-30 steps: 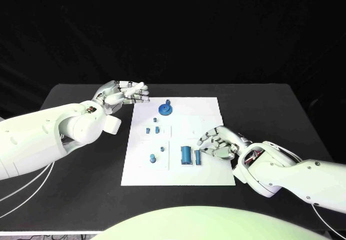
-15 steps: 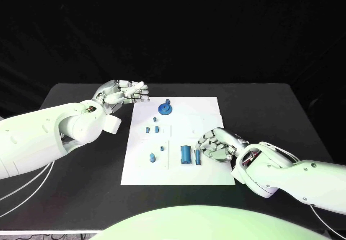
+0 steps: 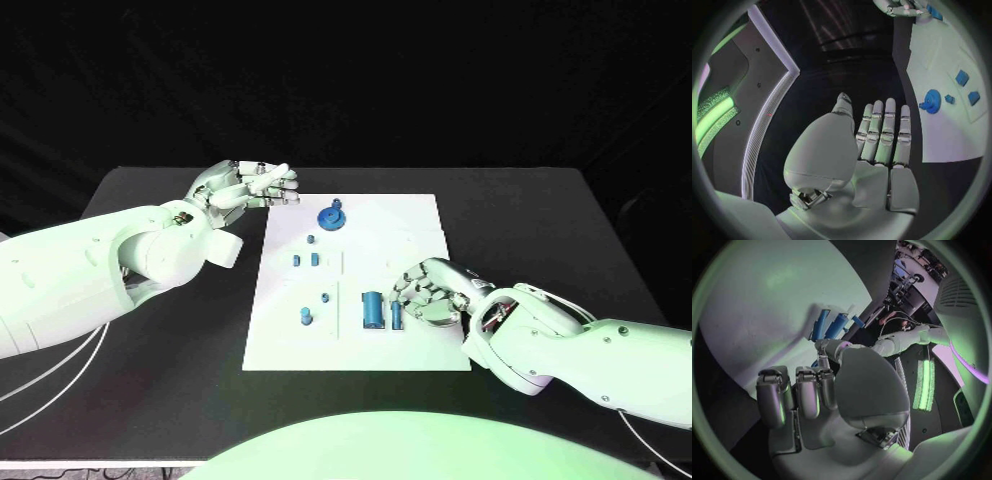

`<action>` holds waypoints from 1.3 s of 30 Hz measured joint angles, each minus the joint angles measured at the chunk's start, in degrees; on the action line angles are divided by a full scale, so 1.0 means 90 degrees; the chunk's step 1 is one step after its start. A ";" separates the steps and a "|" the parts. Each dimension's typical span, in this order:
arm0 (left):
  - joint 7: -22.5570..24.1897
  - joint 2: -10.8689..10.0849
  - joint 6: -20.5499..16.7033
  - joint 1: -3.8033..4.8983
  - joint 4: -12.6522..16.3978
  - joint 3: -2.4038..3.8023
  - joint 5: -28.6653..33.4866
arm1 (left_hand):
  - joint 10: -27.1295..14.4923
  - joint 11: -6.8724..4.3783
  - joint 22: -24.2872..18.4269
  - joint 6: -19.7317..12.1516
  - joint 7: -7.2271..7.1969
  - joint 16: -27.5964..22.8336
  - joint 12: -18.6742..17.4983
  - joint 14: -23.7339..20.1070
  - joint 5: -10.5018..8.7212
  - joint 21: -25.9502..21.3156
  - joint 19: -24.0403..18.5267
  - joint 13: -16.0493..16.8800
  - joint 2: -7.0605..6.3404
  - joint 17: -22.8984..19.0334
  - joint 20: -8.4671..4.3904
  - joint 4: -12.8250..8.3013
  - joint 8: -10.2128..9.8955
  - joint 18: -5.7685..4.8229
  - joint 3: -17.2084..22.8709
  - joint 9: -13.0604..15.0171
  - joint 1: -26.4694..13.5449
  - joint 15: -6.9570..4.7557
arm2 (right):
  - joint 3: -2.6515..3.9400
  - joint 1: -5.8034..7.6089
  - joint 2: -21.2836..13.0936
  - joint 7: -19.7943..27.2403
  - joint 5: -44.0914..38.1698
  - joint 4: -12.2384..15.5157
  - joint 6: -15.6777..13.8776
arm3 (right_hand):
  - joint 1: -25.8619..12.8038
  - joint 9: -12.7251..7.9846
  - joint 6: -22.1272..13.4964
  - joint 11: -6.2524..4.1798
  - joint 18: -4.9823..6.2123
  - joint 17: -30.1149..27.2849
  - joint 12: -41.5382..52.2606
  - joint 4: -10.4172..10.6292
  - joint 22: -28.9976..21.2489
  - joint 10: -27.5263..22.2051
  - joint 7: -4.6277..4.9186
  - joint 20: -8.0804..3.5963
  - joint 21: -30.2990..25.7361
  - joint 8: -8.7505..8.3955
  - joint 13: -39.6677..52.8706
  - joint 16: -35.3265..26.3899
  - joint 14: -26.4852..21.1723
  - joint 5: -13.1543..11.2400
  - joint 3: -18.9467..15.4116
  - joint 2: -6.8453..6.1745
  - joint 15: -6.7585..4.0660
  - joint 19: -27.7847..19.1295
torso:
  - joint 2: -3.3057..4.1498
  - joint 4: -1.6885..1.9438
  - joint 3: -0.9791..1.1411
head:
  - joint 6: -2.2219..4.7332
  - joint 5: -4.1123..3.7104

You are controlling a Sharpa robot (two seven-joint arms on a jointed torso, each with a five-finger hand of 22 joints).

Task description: Assemble the parts on the task board

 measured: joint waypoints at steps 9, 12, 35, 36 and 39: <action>0.0000 -0.0001 0.0002 0.0000 -0.0001 0.0000 0.0000 | 0.0000 0.0000 -0.0010 0.0000 0.0000 -0.0025 0.0000 0.0000 0.0000 -0.0024 0.0000 0.0000 0.0000 0.0008 0.0000 -0.0018 0.0000 0.0000 -0.0018 -0.0007 0.0000 0.0000 | 0.0004 -0.0008 0.0011 -0.0027 -0.0047 -0.0011 -0.0017 | -0.0188 0.0044 -0.0011 -0.0015 0.0000 0.0000 0.0000 -0.0071 0.0005 -0.0015 -0.0011 0.0000 0.0000 0.0036 0.0000 0.0000 0.0000 -0.0160 -0.0071 -0.0069 0.0000 0.0000 | -0.0001 -0.0002 0.0001 | 0.0000 -0.0002; 0.0000 -0.0002 0.0002 0.0000 -0.0001 0.0000 0.0000 | 0.0000 0.0000 -0.0010 0.0000 0.0000 -0.0025 0.0000 0.0000 0.0000 -0.0024 0.0000 0.0000 0.0000 0.0008 0.0000 -0.0018 0.0000 0.0000 -0.0018 -0.0007 0.0000 0.0000 | -0.0002 -0.0017 0.0016 -0.0022 -0.0048 -0.0029 -0.0053 | -0.0286 0.0074 -0.0082 -0.0015 0.0000 -0.0001 0.0000 -0.0161 0.0005 -0.0015 0.0020 0.0000 0.0000 0.0058 0.0000 0.0000 0.0000 -0.0428 -0.0200 -0.0167 0.0000 0.0000 | -0.0001 -0.0002 0.0001 | 0.0000 -0.0002; -0.0002 -0.0003 0.0007 0.0000 -0.0003 0.0000 -0.0002 | 0.0000 0.0000 -0.0018 0.0000 -0.0001 -0.0025 0.0000 0.0000 0.0000 -0.0024 0.0000 0.0000 0.0000 0.0012 0.0000 -0.0018 0.0000 0.0000 -0.0017 -0.0006 0.0000 0.0000 | -0.0013 -0.0061 0.0073 0.0009 -0.0199 -0.0196 -0.0182 | 0.0169 -0.0034 -0.0102 -0.0013 -0.0001 0.0003 -0.0001 -0.0549 0.0003 -0.0013 0.0061 0.0000 -0.0005 -0.0102 0.0000 0.0000 0.0000 -0.1637 -0.0317 -0.0351 0.0000 0.0000 | 0.0008 -0.0004 0.0010 | 0.0000 0.0012; -0.0003 -0.0002 0.0007 0.0000 -0.0003 0.0000 -0.0002 | 0.0000 0.0000 -0.0018 0.0000 0.0000 -0.0025 0.0000 0.0000 0.0000 -0.0024 0.0000 0.0000 0.0000 0.0013 0.0000 -0.0018 0.0000 0.0000 -0.0017 -0.0006 0.0000 0.0000 | -0.0012 -0.0060 0.0075 0.0009 -0.0201 -0.0204 -0.0185 | 0.0167 -0.0034 -0.0102 -0.0013 -0.0001 0.0003 0.0000 -0.0549 0.0003 -0.0013 0.0061 0.0000 -0.0005 -0.0102 0.0000 0.0000 0.0000 -0.1637 -0.0317 -0.0351 0.0000 0.0000 | 0.0009 -0.0004 0.0012 | -0.0001 0.0012; -0.0004 0.0000 0.0010 0.0000 -0.0004 0.0000 -0.0002 | 0.0000 0.0000 -0.0018 0.0000 -0.0001 -0.0025 0.0000 0.0000 0.0000 -0.0024 0.0000 0.0000 0.0000 0.0012 0.0000 -0.0018 0.0000 0.0000 -0.0017 -0.0006 0.0000 0.0000 | -0.0011 -0.0060 0.0086 0.0009 -0.0212 -0.0227 -0.0199 | 0.0118 -0.0034 -0.0102 -0.0013 0.0000 0.0003 -0.0001 -0.0549 0.0003 -0.0013 0.0061 0.0000 -0.0005 -0.0102 0.0000 0.0000 0.0000 -0.1637 -0.0317 -0.0350 0.0000 0.0000 | 0.0008 -0.0005 0.0013 | -0.0001 0.0013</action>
